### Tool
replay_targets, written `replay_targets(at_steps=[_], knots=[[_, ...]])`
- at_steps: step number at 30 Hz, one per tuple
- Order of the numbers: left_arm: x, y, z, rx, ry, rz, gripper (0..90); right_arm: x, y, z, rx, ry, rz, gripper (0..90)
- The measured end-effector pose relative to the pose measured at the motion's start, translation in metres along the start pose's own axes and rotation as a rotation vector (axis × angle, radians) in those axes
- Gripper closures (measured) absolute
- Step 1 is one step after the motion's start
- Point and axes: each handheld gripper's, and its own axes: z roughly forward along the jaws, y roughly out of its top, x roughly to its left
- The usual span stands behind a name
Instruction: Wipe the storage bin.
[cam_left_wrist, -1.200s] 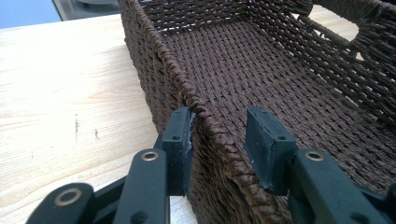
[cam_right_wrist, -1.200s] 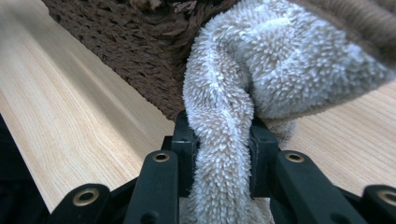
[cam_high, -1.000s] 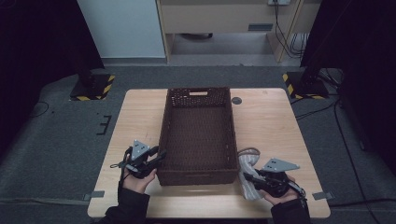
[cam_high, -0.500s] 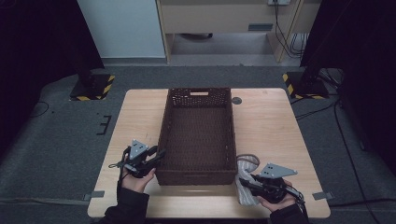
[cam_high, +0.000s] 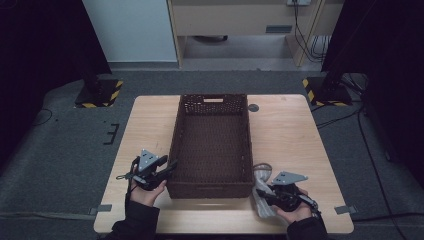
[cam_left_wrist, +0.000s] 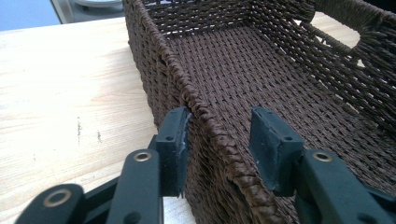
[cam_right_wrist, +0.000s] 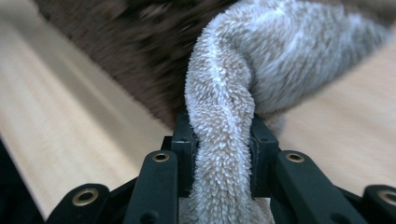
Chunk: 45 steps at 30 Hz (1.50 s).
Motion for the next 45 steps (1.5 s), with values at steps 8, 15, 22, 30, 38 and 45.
replay_targets(at_steps=[8, 15, 22, 30, 38, 45], knots=[[0.002, -0.001, 0.003, 0.006, 0.004, 0.009, 53.0, -0.049, -0.006, -0.023, -0.075, -0.158, 0.109, 69.9], [0.002, -0.001, 0.003, 0.006, 0.002, 0.013, 53.0, -0.081, -0.018, -0.030, -0.068, -0.248, 0.188, 69.2], [0.002, -0.001, 0.003, 0.004, 0.002, 0.014, 52.9, -0.101, -0.028, -0.031, -0.055, -0.267, 0.258, 68.6], [0.002, 0.000, 0.003, -0.011, 0.002, 0.011, 52.1, -0.102, -0.028, -0.022, -0.010, -0.307, 0.222, 62.2], [0.004, 0.004, 0.003, -0.022, 0.002, 0.004, 50.9, -0.099, -0.023, -0.026, -0.058, -0.352, 0.197, 40.2], [0.006, 0.005, 0.006, -0.009, 0.006, -0.001, 51.3, -0.098, -0.018, -0.031, -0.120, -0.385, 0.185, 34.4]])
